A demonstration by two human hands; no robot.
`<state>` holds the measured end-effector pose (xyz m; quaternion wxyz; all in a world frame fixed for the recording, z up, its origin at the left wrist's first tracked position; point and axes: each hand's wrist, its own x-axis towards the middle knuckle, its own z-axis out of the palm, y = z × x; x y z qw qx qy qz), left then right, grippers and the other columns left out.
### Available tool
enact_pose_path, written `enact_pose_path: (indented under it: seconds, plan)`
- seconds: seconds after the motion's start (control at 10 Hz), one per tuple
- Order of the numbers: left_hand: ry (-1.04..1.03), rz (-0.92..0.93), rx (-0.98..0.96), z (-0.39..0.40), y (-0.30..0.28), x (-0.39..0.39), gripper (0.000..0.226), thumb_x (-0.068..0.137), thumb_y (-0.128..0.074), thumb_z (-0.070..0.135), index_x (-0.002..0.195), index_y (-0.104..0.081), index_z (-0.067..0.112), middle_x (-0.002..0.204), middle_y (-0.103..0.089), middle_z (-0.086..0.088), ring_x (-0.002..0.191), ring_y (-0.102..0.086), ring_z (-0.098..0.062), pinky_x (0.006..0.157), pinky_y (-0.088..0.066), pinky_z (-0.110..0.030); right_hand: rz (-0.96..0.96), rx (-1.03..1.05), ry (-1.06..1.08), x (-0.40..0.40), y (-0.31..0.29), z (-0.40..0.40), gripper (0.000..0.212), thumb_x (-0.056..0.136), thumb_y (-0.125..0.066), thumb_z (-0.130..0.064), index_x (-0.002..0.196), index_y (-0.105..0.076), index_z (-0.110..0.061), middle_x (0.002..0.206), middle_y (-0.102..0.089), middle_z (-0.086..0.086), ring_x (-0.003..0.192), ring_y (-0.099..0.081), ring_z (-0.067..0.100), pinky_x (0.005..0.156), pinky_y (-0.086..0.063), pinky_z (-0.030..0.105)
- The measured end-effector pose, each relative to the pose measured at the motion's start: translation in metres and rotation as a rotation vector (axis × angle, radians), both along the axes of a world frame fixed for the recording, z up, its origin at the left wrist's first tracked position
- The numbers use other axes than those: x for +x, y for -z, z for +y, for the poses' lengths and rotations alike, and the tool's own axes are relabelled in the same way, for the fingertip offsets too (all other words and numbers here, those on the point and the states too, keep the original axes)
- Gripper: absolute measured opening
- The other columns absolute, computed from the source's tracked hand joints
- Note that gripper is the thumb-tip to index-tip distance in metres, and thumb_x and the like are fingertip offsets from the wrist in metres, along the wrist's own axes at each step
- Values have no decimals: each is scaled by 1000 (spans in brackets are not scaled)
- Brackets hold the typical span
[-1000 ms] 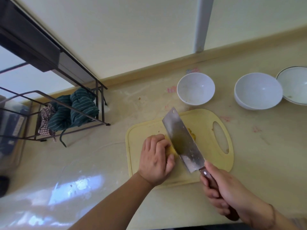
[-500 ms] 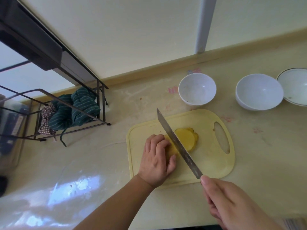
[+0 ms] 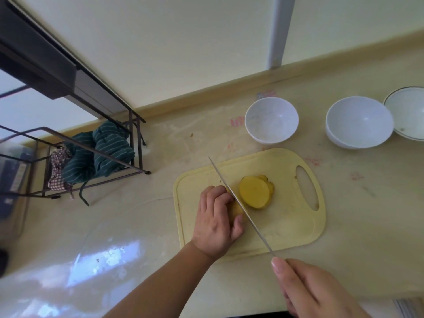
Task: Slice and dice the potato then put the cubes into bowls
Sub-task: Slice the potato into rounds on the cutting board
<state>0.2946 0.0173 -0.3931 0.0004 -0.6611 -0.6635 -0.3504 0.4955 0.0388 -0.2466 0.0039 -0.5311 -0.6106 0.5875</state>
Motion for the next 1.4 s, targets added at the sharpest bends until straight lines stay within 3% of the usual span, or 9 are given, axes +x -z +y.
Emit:
enact_pose_path:
  seconds: [0.3,0.4,0.7,0.8,0.9,1.0,1.1,1.2,1.4]
  plan:
    - [8,-13,12,2,-2,1,41,105,-37,41,119,-49,5,118,-47,-12,107,-49,-34,100,-44,-45,3,54,36,-8,0,-4,82,41,-5,-107,53,-47,-37,42,-55,-2,36,-43,-13,51,-36,5]
    - [29,5,12,2,0,1,36,100,-48,34,120,-49,4,119,-47,-12,107,-49,-34,101,-44,-44,-48,171,-10,-14,-2,5,90,59,-7,-100,59,-58,-26,64,-62,-16,57,-56,-6,55,-39,7]
    - [10,-28,15,5,1,0,34,101,-44,34,117,-50,5,118,-48,-12,106,-50,-34,99,-45,-44,88,-22,-62,-30,-7,26,58,81,-26,-69,56,-44,-20,50,-52,-5,50,-47,7,59,-39,26]
    - [11,-26,-1,5,2,-1,35,91,-54,28,116,-51,4,118,-50,-13,107,-51,-34,100,-45,-44,-56,103,-78,-25,191,-25,33,92,-59,-42,69,-66,-20,65,-65,-7,55,-55,5,68,-47,19]
    - [33,-36,4,5,0,-1,36,88,-55,26,116,-50,4,118,-49,-12,106,-50,-34,101,-44,-44,30,75,133,-92,357,-47,43,69,-87,-39,105,-69,-24,98,-59,34,63,-67,24,104,-41,29]
    - [39,-49,6,5,-1,-2,36,88,-54,25,117,-50,5,120,-48,-12,106,-50,-34,100,-45,-46,18,-62,-22,-38,146,8,49,88,-46,-56,65,-59,-15,60,-58,0,56,-55,11,67,-43,25]
    - [24,-53,6,6,-1,-1,35,88,-54,26,116,-50,5,119,-50,-13,106,-51,-34,96,-47,-48,228,-108,22,-20,36,12,58,80,-29,-69,59,-42,-16,50,-45,-1,49,-41,8,62,-42,36]
    - [8,-59,-1,5,-2,-1,34,89,-54,27,115,-50,6,119,-48,-11,105,-51,-33,93,-48,-49,-20,-27,-92,-16,41,14,59,76,-29,-71,59,-43,-16,50,-45,-1,49,-42,8,66,-44,39]
    - [13,-62,7,6,-2,-1,31,89,-53,27,113,-48,8,117,-45,-9,103,-49,-32,92,-47,-47,-30,-199,-174,13,40,-6,58,66,-26,-77,63,-51,-25,49,-50,-5,50,-48,22,80,-47,34]
